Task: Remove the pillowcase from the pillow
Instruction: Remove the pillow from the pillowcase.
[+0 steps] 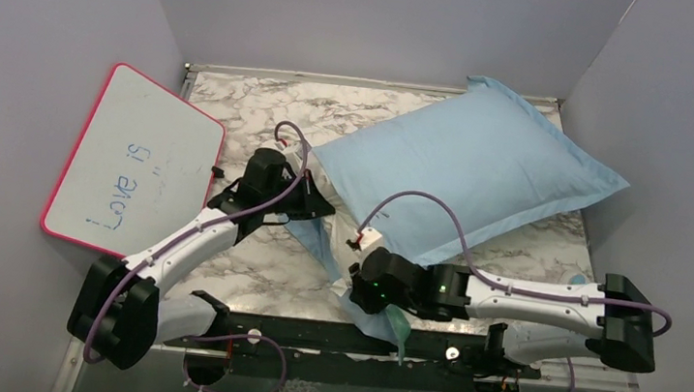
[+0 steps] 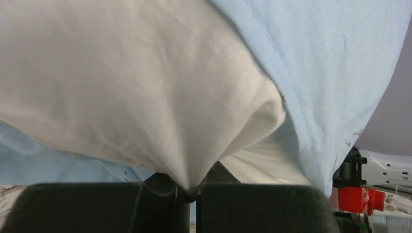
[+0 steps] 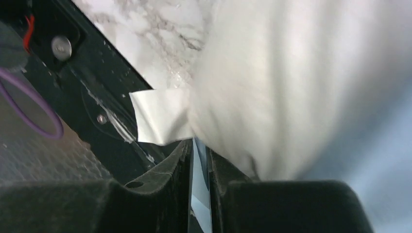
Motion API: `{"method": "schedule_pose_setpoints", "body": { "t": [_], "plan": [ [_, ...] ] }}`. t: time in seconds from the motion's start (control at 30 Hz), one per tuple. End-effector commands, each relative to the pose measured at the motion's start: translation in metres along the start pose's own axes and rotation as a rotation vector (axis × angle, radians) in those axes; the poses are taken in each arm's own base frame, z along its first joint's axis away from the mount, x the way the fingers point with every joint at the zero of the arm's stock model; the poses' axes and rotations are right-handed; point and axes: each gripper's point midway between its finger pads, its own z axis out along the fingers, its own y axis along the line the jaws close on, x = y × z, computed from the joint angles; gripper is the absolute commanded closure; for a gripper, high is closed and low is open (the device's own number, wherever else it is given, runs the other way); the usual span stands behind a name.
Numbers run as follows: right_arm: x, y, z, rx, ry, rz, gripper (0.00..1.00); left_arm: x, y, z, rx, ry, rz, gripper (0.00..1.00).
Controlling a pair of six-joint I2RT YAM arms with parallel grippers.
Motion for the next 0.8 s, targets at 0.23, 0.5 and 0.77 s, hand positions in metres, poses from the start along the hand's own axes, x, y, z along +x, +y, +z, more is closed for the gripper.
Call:
{"method": "schedule_pose_setpoints", "body": {
  "t": [0.23, 0.5, 0.77],
  "plan": [
    [0.001, -0.016, 0.006, -0.03, -0.287, 0.41, 0.62, -0.025, 0.006, -0.03, -0.043, -0.144, 0.027, 0.36],
    [-0.015, -0.009, 0.01, -0.026, -0.303, 0.393, 0.62, 0.028, -0.005, -0.049, 0.117, -0.112, -0.079, 0.12],
    [-0.013, -0.006, 0.017, -0.032, -0.286, 0.414, 0.63, 0.057, -0.02, -0.05, 0.206, -0.115, -0.134, 0.09]
  ]
}}
